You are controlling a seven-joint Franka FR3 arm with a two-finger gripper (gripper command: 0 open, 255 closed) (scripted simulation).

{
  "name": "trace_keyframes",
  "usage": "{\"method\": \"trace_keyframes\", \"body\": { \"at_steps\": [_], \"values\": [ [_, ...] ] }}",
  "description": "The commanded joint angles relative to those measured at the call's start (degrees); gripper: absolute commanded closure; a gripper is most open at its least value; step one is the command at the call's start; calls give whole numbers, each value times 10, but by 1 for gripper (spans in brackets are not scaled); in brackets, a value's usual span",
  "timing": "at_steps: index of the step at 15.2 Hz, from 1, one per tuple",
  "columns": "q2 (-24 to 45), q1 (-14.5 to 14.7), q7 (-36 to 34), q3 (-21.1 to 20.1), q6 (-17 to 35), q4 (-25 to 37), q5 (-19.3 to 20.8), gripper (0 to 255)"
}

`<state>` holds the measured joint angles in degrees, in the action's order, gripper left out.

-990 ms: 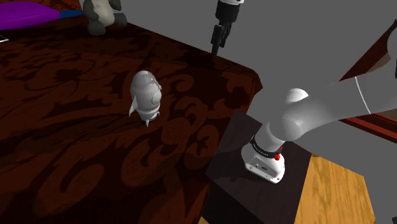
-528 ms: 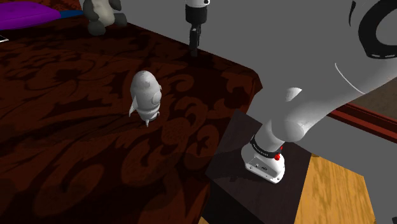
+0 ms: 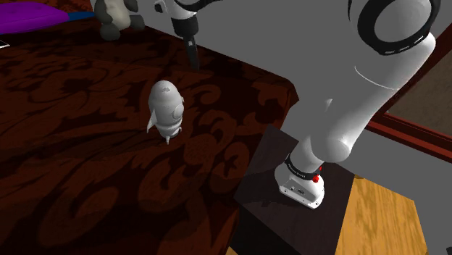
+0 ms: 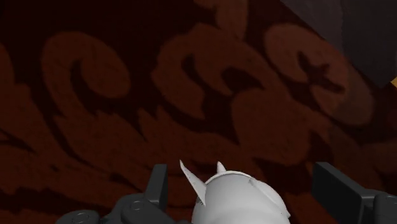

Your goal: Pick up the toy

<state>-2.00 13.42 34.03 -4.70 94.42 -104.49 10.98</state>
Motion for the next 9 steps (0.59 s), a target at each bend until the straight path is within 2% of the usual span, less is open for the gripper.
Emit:
{"method": "trace_keyframes", "body": {
  "at_steps": [1, 9],
  "values": [
    [32, 13, 23, -14, 6, 16, 19, 0],
    [162, 73, 112, -64, 5, 105, 106, 0]
  ]
}}
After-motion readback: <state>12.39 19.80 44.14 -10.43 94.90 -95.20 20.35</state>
